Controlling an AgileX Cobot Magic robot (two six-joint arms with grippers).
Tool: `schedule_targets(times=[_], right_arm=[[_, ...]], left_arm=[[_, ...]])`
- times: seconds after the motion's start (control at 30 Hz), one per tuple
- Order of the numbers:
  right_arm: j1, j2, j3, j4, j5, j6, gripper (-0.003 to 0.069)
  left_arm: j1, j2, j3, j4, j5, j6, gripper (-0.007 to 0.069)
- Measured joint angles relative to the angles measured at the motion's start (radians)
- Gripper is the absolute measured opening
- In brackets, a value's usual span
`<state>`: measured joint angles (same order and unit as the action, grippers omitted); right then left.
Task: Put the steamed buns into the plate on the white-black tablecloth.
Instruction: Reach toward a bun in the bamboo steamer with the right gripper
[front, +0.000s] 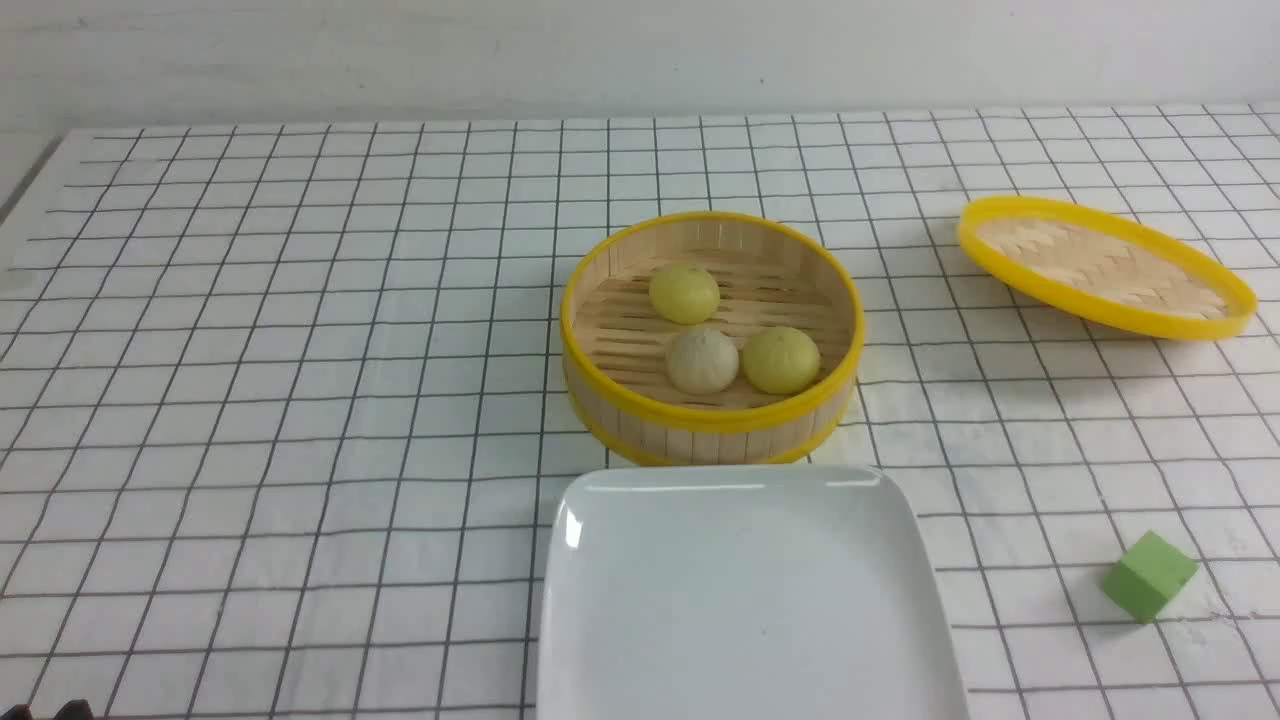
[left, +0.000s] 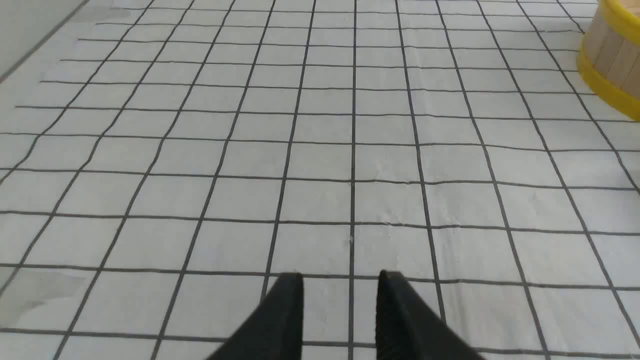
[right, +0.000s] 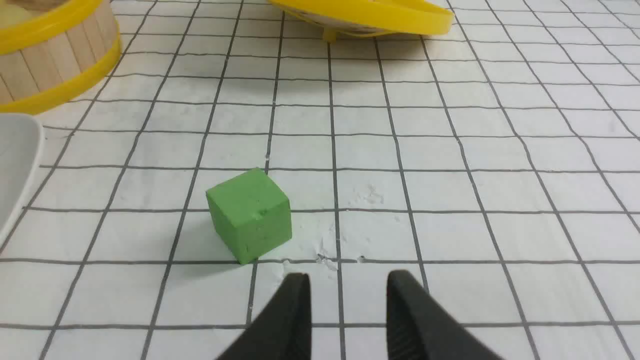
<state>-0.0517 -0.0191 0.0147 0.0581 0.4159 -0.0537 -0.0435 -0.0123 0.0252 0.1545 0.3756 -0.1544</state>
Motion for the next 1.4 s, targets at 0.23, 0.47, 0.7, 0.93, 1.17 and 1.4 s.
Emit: schedule_targets(times=[0.23, 0.47, 0.7, 0.93, 1.17, 1.4], right_arm=[[0.0, 0.0, 0.0, 0.0, 0.0, 0.0, 0.024], [0.0, 0.0, 0.0, 0.0, 0.0, 0.0, 0.024], [0.0, 0.0, 0.0, 0.0, 0.0, 0.0, 0.024], [0.0, 0.0, 0.0, 0.0, 0.0, 0.0, 0.024], [0.0, 0.0, 0.005, 0.285, -0.005, 0.175, 0.024], [0.0, 0.0, 0.01, 0.641, -0.006, 0.307, 0.024]], left_arm=[[0.0, 0.0, 0.0, 0.001, 0.0, 0.0, 0.0241], [0.0, 0.0, 0.0, 0.007, 0.0, 0.0, 0.0241], [0.0, 0.0, 0.0, 0.008, 0.0, 0.0, 0.0241], [0.0, 0.0, 0.0, 0.03, 0.001, 0.0, 0.0241], [0.0, 0.0, 0.0, -0.155, -0.005, -0.209, 0.0241], [0.0, 0.0, 0.002, -0.525, -0.003, -0.567, 0.0241]])
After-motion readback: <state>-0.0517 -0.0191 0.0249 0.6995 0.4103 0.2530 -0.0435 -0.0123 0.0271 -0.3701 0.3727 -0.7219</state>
